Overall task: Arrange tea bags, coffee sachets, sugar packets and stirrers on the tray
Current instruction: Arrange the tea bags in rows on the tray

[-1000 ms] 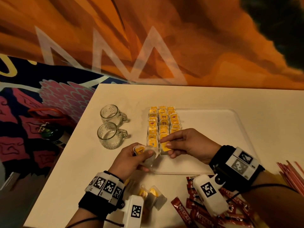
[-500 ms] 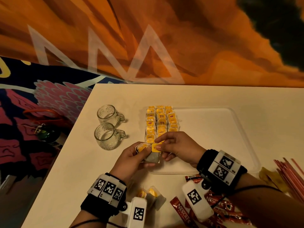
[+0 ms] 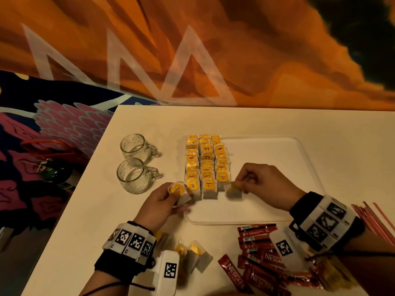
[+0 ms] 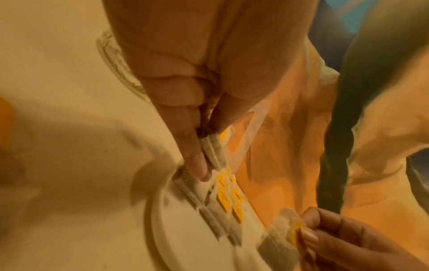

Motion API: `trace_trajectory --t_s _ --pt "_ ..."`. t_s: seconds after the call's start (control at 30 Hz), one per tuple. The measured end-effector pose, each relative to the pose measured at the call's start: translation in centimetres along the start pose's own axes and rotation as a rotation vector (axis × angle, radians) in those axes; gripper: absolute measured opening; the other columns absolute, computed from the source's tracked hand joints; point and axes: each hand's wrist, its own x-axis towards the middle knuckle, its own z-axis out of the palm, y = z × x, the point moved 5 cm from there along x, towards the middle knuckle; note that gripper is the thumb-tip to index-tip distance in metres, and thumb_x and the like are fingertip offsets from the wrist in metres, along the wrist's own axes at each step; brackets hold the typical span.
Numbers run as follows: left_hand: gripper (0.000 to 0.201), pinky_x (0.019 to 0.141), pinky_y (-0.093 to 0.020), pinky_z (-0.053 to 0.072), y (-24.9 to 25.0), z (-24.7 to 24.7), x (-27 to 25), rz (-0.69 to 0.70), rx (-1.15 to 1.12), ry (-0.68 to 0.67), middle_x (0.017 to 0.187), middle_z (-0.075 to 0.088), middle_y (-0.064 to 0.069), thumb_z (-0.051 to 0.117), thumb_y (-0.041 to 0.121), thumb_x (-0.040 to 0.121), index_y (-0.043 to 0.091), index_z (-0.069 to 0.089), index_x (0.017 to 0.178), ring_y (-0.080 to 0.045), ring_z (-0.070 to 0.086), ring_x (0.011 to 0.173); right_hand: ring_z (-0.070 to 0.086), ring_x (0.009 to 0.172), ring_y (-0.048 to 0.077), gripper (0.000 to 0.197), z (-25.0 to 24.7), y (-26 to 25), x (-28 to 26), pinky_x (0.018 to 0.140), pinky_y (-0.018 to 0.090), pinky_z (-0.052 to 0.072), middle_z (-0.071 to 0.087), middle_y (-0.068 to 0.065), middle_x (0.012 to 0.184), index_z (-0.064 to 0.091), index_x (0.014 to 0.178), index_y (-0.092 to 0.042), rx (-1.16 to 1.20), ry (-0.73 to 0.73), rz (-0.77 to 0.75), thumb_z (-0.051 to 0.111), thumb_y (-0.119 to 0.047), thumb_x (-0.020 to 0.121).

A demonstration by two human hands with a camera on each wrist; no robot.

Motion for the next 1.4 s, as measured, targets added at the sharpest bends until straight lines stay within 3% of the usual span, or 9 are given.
trace_trajectory --t_s 0.1,0.17,0.33,0.53,0.7,0.83,1.0,1.27,1.4 --pt "0.015 0.078 -0.037 0.058 -0.4 -0.4 0.4 0.028 0.137 0.029 0.102 0.070 -0.013 0.045 0.006 0.098 0.006 0.058 0.107 -0.021 0.069 0.092 0.064 0.062 0.005 0.009 1.8 1.5 0.0 0.063 0.019 0.050 0.069 -0.005 0.068 0.068 0.086 -0.014 0.034 -0.163 0.061 0.073 -0.022 0.084" --pt "0.009 0.080 -0.039 0.057 -0.6 -0.5 0.6 0.029 0.157 0.049 0.091 0.072 -0.009 0.050 0.007 0.096 0.006 0.058 0.099 -0.022 0.068 0.089 0.063 0.060 0.005 0.009 3.1 2.6 0.4 0.061 0.018 0.049 0.069 -0.006 0.067 0.068 0.086 -0.014 0.052 -0.211 0.102 0.074 -0.021 0.084" --pt "0.021 0.075 -0.035 0.059 -0.5 -1.0 0.7 0.057 0.221 0.019 0.086 0.064 -0.031 0.058 0.010 0.092 -0.010 0.056 0.094 -0.027 0.068 0.084 0.054 0.067 -0.001 0.008 3.5 3.8 2.2 0.063 0.013 0.040 0.064 -0.014 0.077 0.068 0.080 -0.023 -0.025 -0.054 0.108 0.075 -0.025 0.081" --pt "0.008 0.062 -0.021 0.056 -0.2 -1.4 0.6 0.066 0.187 0.041 0.080 0.067 -0.015 0.062 0.004 0.088 -0.001 0.068 0.089 -0.016 0.064 0.073 0.055 0.071 0.005 0.009 2.9 3.7 3.8 0.061 0.011 0.039 0.066 -0.005 0.081 0.071 0.083 -0.020 0.006 0.038 0.109 0.076 -0.027 0.080" --pt "0.005 0.060 -0.021 0.054 -0.4 -1.3 0.8 0.027 0.210 0.052 0.070 0.067 -0.012 0.070 0.005 0.082 0.007 0.069 0.078 -0.019 0.061 0.066 0.051 0.066 -0.003 0.027 2.7 3.4 4.1 0.061 0.006 0.037 0.062 -0.009 0.090 0.068 0.097 -0.023 -0.061 0.047 0.062 0.082 -0.025 0.074" --pt "0.008 0.050 -0.015 0.044 -0.8 -0.5 1.1 0.033 0.347 0.015 0.060 0.067 -0.004 0.077 0.006 0.076 0.004 0.069 0.075 -0.010 0.058 0.051 0.053 0.067 -0.012 0.028 2.4 3.1 3.9 0.064 0.004 0.037 0.061 -0.010 0.095 0.067 0.100 -0.023 -0.048 0.082 0.030 0.081 -0.025 0.075" --pt "0.008 0.060 -0.023 0.048 -1.4 0.0 2.0 0.023 0.406 0.051 0.068 0.071 -0.007 0.079 0.011 0.074 0.008 0.073 0.076 -0.013 0.060 0.056 0.050 0.070 -0.020 0.021 2.6 3.1 3.3 0.065 0.000 0.036 0.063 -0.006 0.098 0.069 0.096 -0.021 -0.037 0.088 0.018 0.078 -0.023 0.078" --pt "0.025 0.052 -0.007 0.038 -0.3 -0.7 3.5 0.138 0.589 0.141 0.053 0.060 0.012 0.082 0.014 0.072 0.026 0.063 0.060 0.002 0.050 0.049 0.051 0.067 -0.015 0.016 2.4 2.7 2.8 0.063 0.004 0.037 0.067 -0.006 0.089 0.070 0.094 -0.023 0.007 0.109 0.043 0.077 -0.023 0.079" --pt "0.015 0.064 -0.014 0.043 0.9 -0.6 3.3 0.157 0.616 0.116 0.069 0.066 0.008 0.082 0.018 0.071 0.020 0.070 0.081 -0.005 0.058 0.064 0.052 0.061 -0.011 0.014 3.0 1.5 2.3 0.061 0.006 0.038 0.068 -0.004 0.085 0.071 0.093 -0.023 0.044 0.081 0.027 0.075 -0.021 0.080"
